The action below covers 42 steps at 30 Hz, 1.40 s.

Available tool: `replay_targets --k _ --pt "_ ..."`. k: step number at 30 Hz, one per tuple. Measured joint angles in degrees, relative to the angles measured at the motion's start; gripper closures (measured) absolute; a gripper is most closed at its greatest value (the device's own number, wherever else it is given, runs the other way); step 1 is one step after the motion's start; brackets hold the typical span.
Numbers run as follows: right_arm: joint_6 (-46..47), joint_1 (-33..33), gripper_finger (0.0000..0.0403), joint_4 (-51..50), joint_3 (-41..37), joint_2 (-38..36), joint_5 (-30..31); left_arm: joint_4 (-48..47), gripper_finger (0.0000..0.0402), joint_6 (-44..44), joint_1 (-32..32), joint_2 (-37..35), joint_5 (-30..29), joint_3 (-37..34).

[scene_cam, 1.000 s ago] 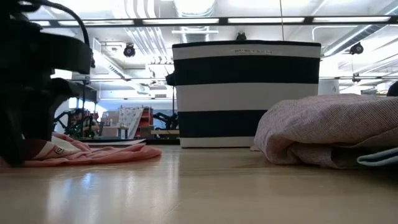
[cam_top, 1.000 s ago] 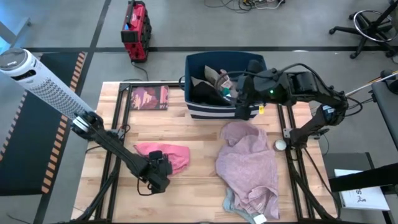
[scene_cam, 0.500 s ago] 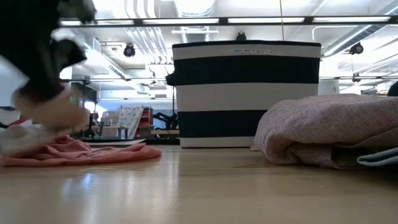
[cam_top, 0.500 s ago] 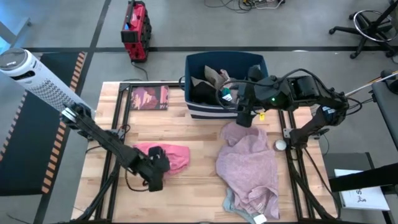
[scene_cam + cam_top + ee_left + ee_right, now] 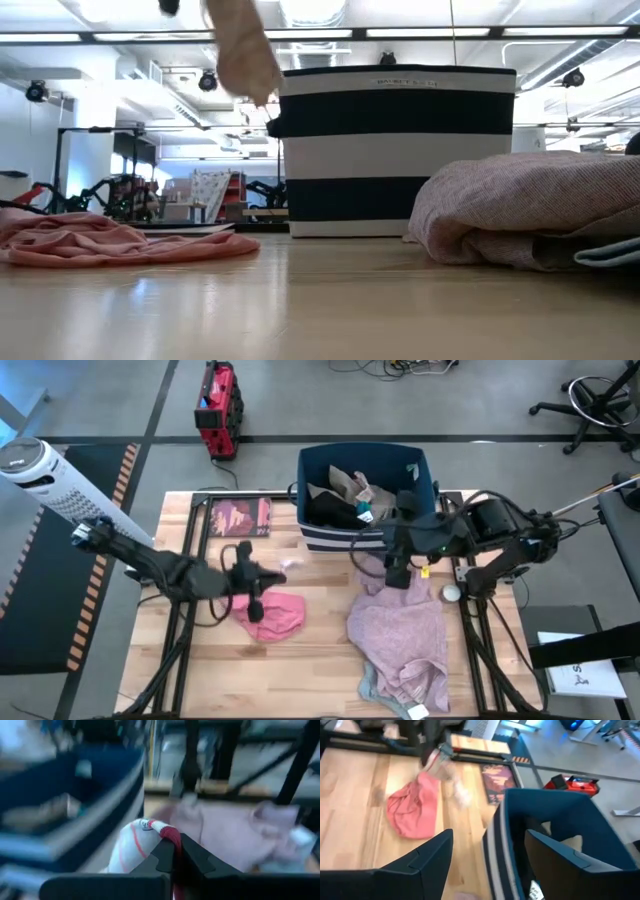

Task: Sort clothes
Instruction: Put the striped white sock into the blue laundry bin

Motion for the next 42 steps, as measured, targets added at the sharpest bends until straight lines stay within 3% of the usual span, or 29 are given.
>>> replay_targets --k 3,6,12,17,29,33,37,42 --pt "0.49 1.23 0.0176 -0.01 -3.03 -0.03 -0.03 6.86 0.0401 6.62 5.52 -1.76 6.77 0.4" --pt "1.61 2.02 0.0179 0.04 -6.9 -0.03 -0.08 6.99 0.0401 9.61 11.58 -1.95 12.42 3.42" --pt "3.98 2.34 0.018 0.85 -15.98 -0.16 -0.53 1.62 0.0401 14.35 21.15 1.97 20.06 13.75" --pt "4.95 3.59 0.0183 5.27 -23.19 -0.84 -2.56 -8.42 0.0401 17.9 26.28 10.14 20.87 26.04" --pt "10.39 11.09 0.0186 11.95 -32.04 -4.1 -3.47 -24.74 0.0402 24.89 34.18 34.74 21.0 55.78" --pt "12.96 14.51 0.0183 12.28 -32.52 -4.91 -3.05 -28.37 0.0395 24.89 36.35 41.04 26.04 63.56" --pt "14.66 17.65 0.0185 12.29 -32.6 -5.08 -1.61 -28.74 0.0376 23.67 37.61 45.04 31.67 67.49" --pt "17.34 20.76 0.018 12.32 -33.91 -5.06 -1.52 -29.09 0.0331 23.57 37.78 46.56 34.44 67.55"
